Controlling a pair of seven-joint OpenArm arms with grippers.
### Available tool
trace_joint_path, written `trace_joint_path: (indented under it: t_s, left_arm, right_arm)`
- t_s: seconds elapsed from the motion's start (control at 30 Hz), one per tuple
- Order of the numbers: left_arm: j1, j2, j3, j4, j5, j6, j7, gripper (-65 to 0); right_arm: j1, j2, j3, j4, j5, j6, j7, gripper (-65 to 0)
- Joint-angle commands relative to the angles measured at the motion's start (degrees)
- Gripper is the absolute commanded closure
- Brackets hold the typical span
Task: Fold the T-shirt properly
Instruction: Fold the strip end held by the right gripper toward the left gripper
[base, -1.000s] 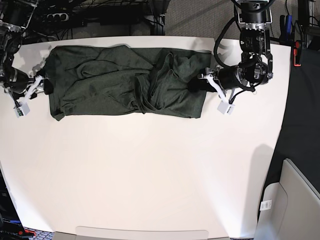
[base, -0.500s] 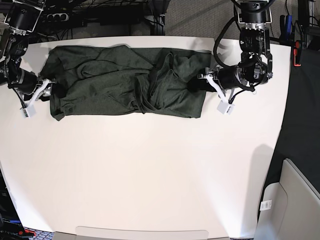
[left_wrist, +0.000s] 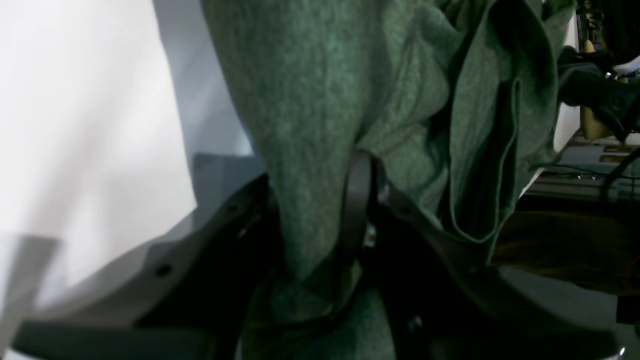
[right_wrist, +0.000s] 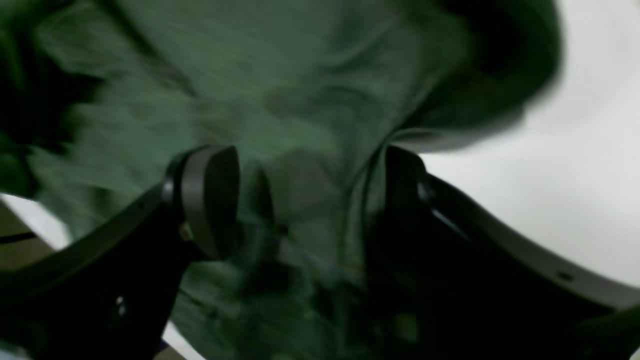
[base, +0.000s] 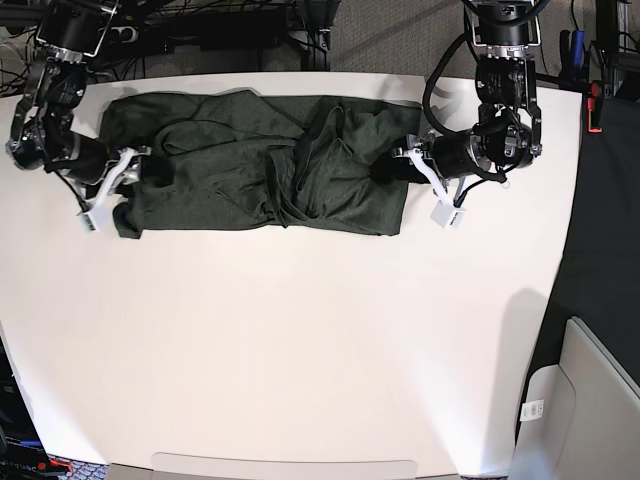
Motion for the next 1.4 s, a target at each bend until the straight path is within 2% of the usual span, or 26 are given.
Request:
trace_joint_path:
  t_s: [0.0,0.1,0.3,0.4,0.5,0.6,0.8,0.93,1.1,1.23,1.37]
  left_arm:
    - [-0.73,-0.31,-0.2,0.72,-0.73,-0.17,0.09,-11.6]
    - [-0.73,-0.31,-0.2,0.72,-0.73,-0.17,0.09,-11.6]
    - [-0.73,-0.31,-0.2,0.72,-0.73,-0.17,0.09,-11.6]
    - [-0.73,-0.31,-0.29,0.72,-0.73,-0.17,0.09,-11.6]
    - [-0.73,-0.31,-0.29,0.72,-0.73,-0.17,0.09,-11.6]
    - [-0.64,-0.22,-0.2,0.72,-0.73,-0.17,0.09,-11.6]
    - [-0.64,-0.13,0.06,0.72,-0.82,-0.17,0.17,-11.6]
    - [-0.46,1.8,-0.2,0.72,-0.82,-0.17,0.17,-11.6]
    - [-0.38,3.38,0.15,0.72,-0.82,-0.17,0.17,-11.6]
    - [-0.38,3.47,0.24,0.63,-0.82,-0.17,-0.35,-11.6]
    - [-0.29,4.18,0.24,-1.12,-0.82,-0.17,-2.64,-11.6]
  right_arm:
    - [-0.56,-0.33,-1.12,-0.03,-2.62,-0.36,-3.66,-42.5]
    - [-0.82,-1.39,-2.7,-0.03,-2.7,-0.36,-3.66,-42.2]
    - [-1.26,-1.3,-3.32,0.41,-2.7,-0.36,-5.02,-40.3]
    - [-1.52,-1.03,-3.23,2.78,-2.79,-0.36,-5.02,-27.1]
    - [-1.61,-0.33,-2.7,3.05,-2.7,-0.36,-5.02,-9.6]
    - [-1.26,-0.24,-2.44,3.22,-2.18,-0.36,-5.02,-0.2]
    - [-1.17,-0.6,5.12,2.96,9.69,-0.36,-5.02,-0.6]
    - [-0.91,-0.6,9.52,2.96,15.14,-0.36,-5.02,-0.6]
    - [-0.29,-1.3,9.26,2.96,19.1,-0.36,-5.02,-0.6]
    - [-0.21,-4.73,7.32,3.22,21.74,-0.36,-5.02,-0.6]
    - [0.15,-8.16,2.84,5.86,21.91,-0.36,-5.02,-0.6]
